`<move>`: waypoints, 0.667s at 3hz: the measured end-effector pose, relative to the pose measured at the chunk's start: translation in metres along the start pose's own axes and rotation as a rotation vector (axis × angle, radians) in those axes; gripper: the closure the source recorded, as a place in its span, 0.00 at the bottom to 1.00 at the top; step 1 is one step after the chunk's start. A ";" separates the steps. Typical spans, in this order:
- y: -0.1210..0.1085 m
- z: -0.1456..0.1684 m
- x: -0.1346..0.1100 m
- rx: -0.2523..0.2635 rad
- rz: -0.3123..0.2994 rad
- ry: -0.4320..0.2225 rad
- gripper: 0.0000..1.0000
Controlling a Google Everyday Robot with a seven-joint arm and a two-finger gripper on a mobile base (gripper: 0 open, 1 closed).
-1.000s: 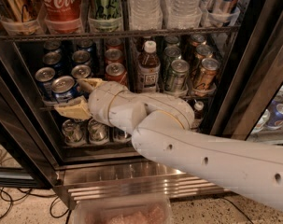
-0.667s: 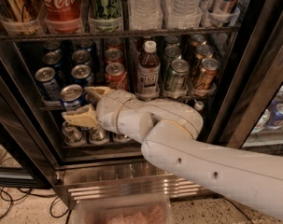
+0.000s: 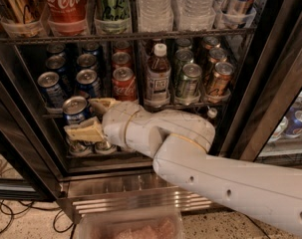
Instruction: Pick pepsi can from middle shelf of fridge
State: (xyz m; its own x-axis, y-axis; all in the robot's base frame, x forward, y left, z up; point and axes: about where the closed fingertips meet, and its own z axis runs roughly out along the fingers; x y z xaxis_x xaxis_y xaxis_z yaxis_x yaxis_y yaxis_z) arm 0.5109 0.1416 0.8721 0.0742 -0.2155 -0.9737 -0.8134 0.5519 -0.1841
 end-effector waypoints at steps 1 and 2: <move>0.008 -0.023 0.013 -0.065 -0.017 -0.020 1.00; 0.005 -0.054 0.007 -0.133 -0.056 -0.040 1.00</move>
Offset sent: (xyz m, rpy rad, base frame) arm -0.0423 -0.1142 0.0218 0.0584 0.1148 0.2091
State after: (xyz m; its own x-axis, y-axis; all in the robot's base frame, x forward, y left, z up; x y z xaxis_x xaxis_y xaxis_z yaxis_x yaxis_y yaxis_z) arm 0.4764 0.0995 0.8720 0.1429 -0.2091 -0.9674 -0.8764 0.4275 -0.2219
